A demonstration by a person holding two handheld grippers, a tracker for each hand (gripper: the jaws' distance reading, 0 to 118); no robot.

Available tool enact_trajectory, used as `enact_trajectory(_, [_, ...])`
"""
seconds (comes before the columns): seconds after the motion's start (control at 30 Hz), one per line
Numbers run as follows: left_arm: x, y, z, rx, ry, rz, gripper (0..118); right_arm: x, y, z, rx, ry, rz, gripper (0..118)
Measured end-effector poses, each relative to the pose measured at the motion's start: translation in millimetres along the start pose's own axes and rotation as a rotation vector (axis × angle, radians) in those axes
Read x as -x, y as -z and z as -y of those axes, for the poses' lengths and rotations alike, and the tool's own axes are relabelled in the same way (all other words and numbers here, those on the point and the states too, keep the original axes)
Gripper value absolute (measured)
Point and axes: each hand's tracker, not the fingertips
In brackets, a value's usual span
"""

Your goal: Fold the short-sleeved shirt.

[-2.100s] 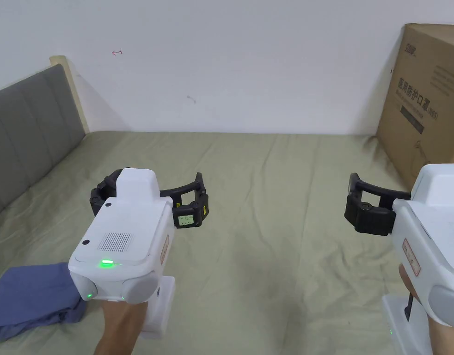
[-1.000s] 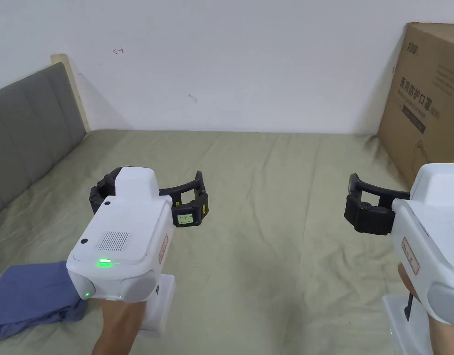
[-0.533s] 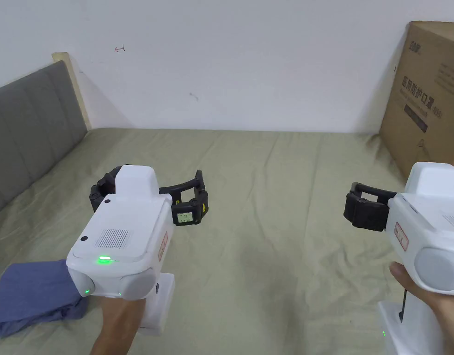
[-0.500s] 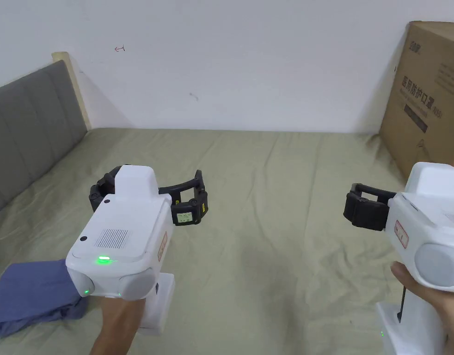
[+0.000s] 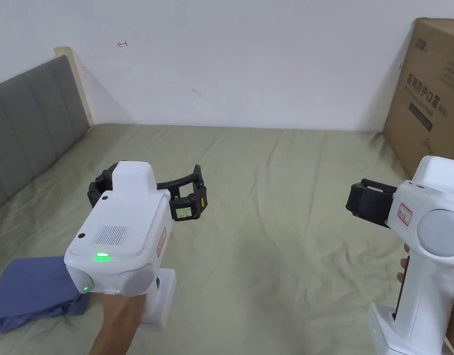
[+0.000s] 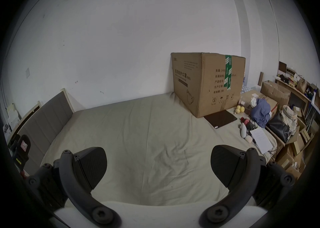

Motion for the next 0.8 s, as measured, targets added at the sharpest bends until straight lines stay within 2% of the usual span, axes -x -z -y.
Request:
enact_trajectory(0.17, [0.2,-1.8,-0.4,0.001,0.001,0.003,118,0.7,1.8,1.3,-0.022,-0.025,-0.015,117])
enact_trajectory(0.37, [0.6,-1.9,0.0,0.002,0.005,0.003,118,0.2,6.5,1.6,-0.009,-0.019,-0.021,117])
enact_trajectory(0.47, [0.1,-2.7,-1.3,0.003,0.003,0.004,118,2.5,5.9,3.7,-0.064,-0.071,-0.004,117])
enact_trajectory(0.53, [-0.1,-2.8,-1.5,0.001,0.005,0.001,118,2.6,5.2,4.6,-0.096,-0.073,-0.002,117])
enact_trajectory(0.73, [0.5,-2.1,-1.9,0.0,0.011,0.004,118,-1.7,-3.6,10.2,-0.263,-0.078,-0.121,117])
enact_trajectory(0.8, [0.4,-1.8,-1.8,-0.001,0.014,0.004,118,-2.4,-5.3,13.4,-0.332,-0.084,-0.132,117])
